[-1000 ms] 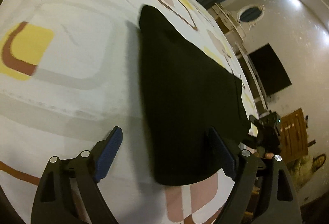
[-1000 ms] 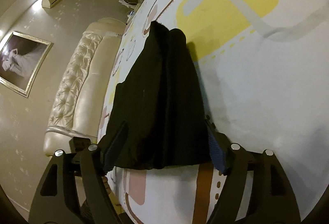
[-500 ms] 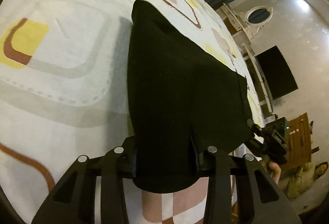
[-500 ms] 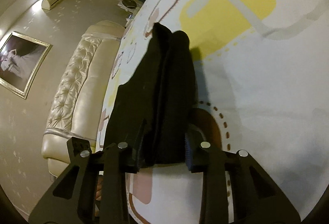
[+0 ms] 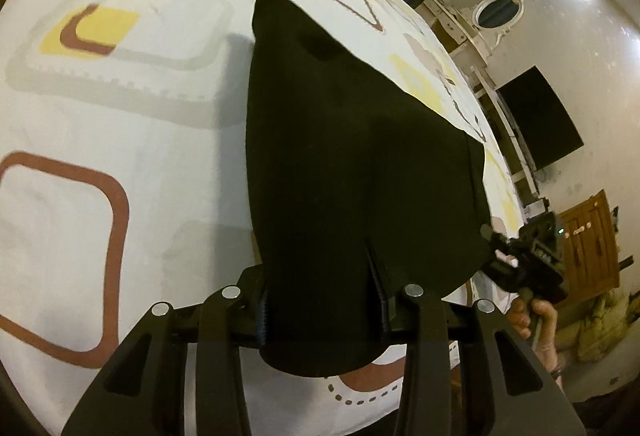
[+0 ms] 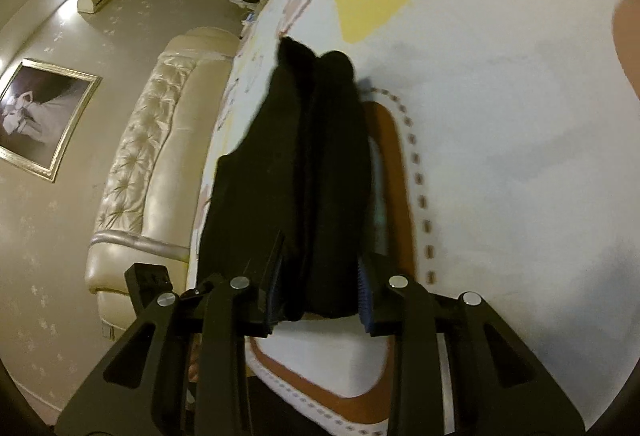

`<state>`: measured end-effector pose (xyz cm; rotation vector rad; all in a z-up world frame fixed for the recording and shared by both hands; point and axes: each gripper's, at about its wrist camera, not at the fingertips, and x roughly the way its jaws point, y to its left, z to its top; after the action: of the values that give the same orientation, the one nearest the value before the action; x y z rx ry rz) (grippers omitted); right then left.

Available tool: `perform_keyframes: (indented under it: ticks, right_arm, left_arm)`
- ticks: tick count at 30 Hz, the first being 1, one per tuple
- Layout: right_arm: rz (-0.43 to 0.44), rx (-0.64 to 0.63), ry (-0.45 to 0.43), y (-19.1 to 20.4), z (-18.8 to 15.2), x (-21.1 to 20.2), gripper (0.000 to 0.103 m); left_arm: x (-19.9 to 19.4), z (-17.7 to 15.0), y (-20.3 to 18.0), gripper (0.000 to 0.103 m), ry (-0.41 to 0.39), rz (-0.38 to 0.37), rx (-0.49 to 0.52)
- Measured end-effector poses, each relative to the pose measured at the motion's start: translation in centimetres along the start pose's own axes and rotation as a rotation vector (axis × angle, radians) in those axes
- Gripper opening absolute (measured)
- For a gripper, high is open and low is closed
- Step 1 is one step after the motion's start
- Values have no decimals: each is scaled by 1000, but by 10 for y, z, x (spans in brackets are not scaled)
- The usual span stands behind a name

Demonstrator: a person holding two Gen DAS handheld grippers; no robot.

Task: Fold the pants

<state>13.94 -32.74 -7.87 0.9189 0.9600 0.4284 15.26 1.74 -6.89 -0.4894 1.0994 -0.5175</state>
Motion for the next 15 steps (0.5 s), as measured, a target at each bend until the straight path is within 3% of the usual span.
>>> perform_keyframes:
  ticks: [15]
  right_arm:
    - [29, 40, -21, -12, -3, 4, 30]
  left_arm:
    - [1, -11, 5, 43, -42, -21, 31]
